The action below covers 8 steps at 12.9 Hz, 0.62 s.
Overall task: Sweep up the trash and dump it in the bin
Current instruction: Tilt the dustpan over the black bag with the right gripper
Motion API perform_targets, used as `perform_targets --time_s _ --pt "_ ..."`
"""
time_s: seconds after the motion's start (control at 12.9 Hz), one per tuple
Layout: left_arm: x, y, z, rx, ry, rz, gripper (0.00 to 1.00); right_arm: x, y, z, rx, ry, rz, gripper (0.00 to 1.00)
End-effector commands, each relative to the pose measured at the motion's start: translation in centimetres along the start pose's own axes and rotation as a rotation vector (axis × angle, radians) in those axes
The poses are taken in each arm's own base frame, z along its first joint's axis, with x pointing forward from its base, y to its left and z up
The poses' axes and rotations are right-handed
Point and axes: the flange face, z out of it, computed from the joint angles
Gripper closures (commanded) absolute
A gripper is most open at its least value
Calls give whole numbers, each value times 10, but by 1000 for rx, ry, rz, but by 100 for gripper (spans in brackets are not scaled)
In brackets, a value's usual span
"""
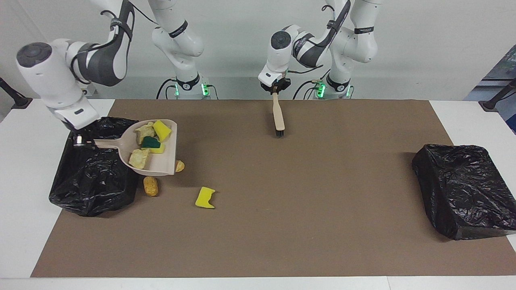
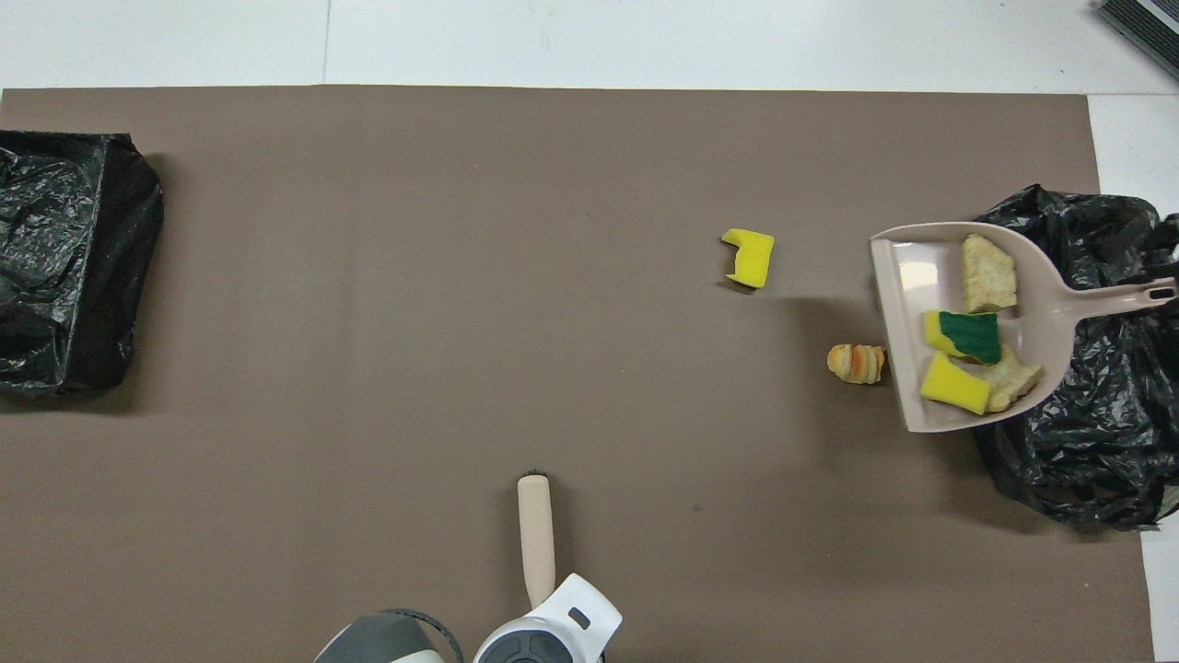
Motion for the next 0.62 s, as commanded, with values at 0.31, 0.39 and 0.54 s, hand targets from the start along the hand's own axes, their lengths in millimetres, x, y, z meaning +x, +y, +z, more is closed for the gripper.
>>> perform_targets --time_s 0.31,0.39,0.54 --pt "22 -11 4 -1 9 95 84 -90 -22 -32 -44 -241 32 100" --pt "29 -11 4 -1 1 90 47 -89 -21 -29 -37 -311 29 100" --pt "48 -15 -9 -21 3 52 9 -79 -17 -21 -47 -435 10 100"
